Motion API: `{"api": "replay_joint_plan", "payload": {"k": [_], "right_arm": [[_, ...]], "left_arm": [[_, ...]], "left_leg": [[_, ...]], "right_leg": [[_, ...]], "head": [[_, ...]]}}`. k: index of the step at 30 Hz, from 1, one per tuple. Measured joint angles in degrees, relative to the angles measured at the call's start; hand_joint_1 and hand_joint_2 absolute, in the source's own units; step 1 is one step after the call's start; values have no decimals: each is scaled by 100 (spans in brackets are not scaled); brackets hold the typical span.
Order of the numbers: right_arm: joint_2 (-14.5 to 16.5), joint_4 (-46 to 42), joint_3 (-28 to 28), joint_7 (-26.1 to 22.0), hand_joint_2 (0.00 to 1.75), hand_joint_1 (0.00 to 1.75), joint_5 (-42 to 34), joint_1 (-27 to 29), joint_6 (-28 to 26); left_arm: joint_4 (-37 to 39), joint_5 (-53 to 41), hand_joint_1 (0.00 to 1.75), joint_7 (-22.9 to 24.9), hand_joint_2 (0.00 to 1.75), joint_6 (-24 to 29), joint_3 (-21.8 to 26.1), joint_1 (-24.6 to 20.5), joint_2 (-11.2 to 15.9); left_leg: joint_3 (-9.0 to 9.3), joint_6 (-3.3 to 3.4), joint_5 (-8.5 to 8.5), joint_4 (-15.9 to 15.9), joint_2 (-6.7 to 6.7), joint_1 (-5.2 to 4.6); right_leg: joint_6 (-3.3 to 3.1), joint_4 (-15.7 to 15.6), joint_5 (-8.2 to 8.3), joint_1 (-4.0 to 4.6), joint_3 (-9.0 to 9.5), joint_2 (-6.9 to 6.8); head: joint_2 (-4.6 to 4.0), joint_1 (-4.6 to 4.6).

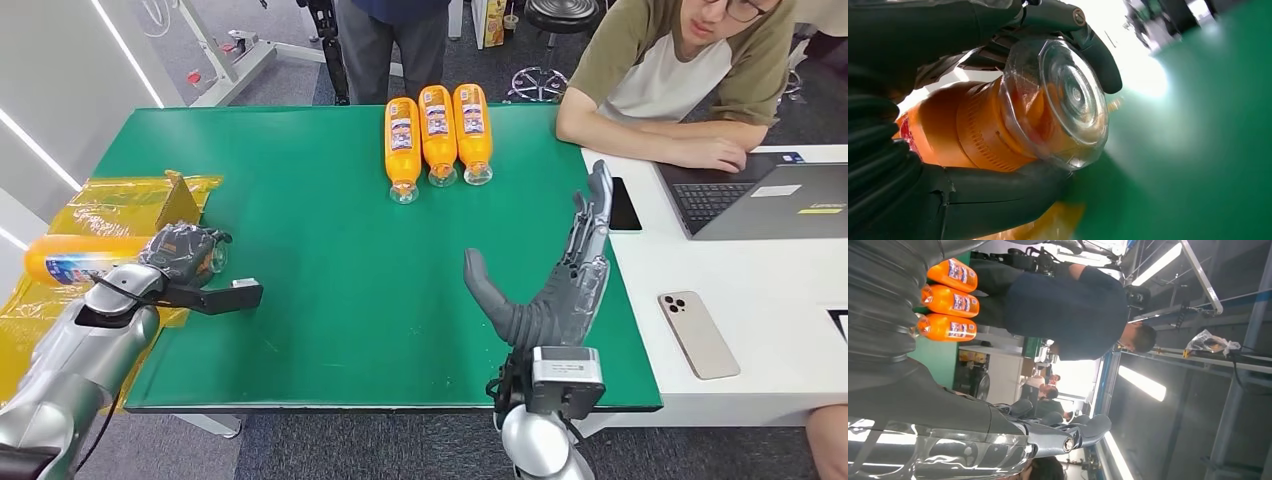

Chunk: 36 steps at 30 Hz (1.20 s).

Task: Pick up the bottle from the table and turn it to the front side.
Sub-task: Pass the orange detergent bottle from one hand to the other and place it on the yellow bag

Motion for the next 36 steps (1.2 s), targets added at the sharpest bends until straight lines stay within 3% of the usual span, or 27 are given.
{"api": "replay_joint_plan", "payload": {"k": [5,11,12,15,16,32,36], "right_arm": [[9,-10,0,75,175,0,56,-1,0],[28,-9,0,124,175,0,102,-1,0],[30,-8,0,126,175,0,108,-1,0],[30,-7,0,128,175,0,124,-2,0],[30,-5,1,127,175,0,121,-2,0],[28,249,72,9,175,0,-190,-209,2],[28,343,96,17,175,0,-227,-285,2]], "left_arm": [[117,-35,175,-256,175,-436,-169,-34,18],[174,-45,175,-307,175,-516,-305,-71,-79],[185,-47,158,-305,175,-513,-320,-75,-96],[209,-43,27,-209,175,-469,-375,-82,-152],[214,-27,0,-137,175,-434,-385,-81,-170],[292,468,0,283,175,-205,-363,129,-217],[292,769,0,294,175,205,-234,193,-211]], "left_leg": [[-3,0,0,0,-3,-1],[-3,0,0,1,-2,-2],[-3,0,0,1,-2,-2],[-4,0,0,1,-3,-1],[-4,0,0,1,-3,-1],[-4,0,1,0,-4,-1],[-4,0,0,0,-4,-1]], "right_leg": [[0,0,0,0,-2,-4],[0,-1,0,-1,-3,-3],[0,-1,0,-1,-3,-3],[0,0,0,-1,-3,-4],[0,0,0,-1,-3,-3],[0,3,0,-1,-2,-5],[0,3,0,-1,-2,-5]], "head": [[0,1],[0,1],[0,1],[-1,1],[-1,1],[0,0],[0,1]]}}
